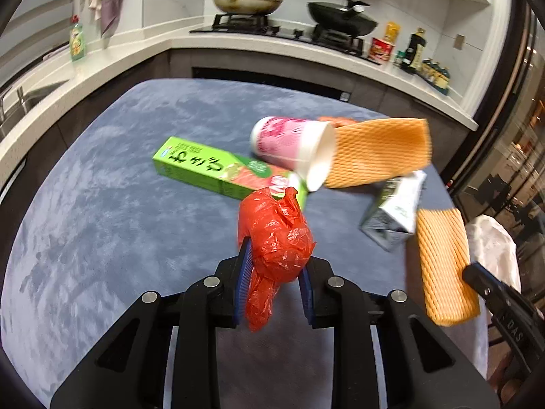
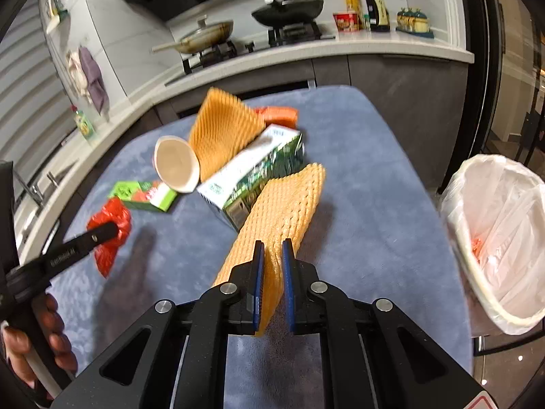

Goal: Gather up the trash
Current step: 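Grasp the red plastic bag with left gripper while right grasps orange foam net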

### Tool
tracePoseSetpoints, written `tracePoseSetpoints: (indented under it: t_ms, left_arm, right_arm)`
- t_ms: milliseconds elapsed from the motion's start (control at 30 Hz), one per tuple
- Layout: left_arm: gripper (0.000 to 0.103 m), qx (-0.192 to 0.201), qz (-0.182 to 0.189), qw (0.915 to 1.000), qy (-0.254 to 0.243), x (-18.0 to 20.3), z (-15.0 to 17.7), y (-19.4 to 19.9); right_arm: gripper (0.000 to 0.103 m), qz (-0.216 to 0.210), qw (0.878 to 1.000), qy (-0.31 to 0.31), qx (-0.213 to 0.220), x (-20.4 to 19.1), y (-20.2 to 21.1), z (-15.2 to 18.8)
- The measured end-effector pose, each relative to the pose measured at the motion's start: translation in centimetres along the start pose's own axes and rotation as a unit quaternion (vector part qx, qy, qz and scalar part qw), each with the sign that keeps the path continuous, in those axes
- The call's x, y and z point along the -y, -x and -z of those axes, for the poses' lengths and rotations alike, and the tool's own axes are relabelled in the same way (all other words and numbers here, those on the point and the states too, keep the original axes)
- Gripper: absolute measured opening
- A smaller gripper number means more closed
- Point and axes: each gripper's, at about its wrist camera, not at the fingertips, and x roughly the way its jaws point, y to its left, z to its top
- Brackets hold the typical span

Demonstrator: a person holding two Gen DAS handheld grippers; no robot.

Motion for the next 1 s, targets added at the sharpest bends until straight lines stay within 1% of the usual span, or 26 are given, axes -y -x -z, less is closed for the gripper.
tracePoseSetpoints:
  t_ms: [267,500,700,1000]
  left_arm:
    - [0.024,0.020,0.033,0.9987,-0.033,4.3,0.4,3.6]
    - [0.024,0.035,0.067,0.9945,-0.073,9.1,0.9,6.1]
    - [0.024,0.044,0.099,0.9884,-0.107,13.5,1.3,7.5]
    - [0.024,0.042,0.142,0.9756,-0.162,20.8,2.3,8.1]
  right_arm:
    - [0.010,-0.006,0.998,-0.017,0.057,1.8,4.9,-1.1]
    - [0.010,0.006,0.994,-0.040,0.106,4.9,9.3,-1.8]
    - [0.010,0.029,0.988,-0.066,0.139,8.7,12.3,-1.9]
    - [0.010,0.072,0.978,-0.110,0.161,15.1,14.8,-1.2]
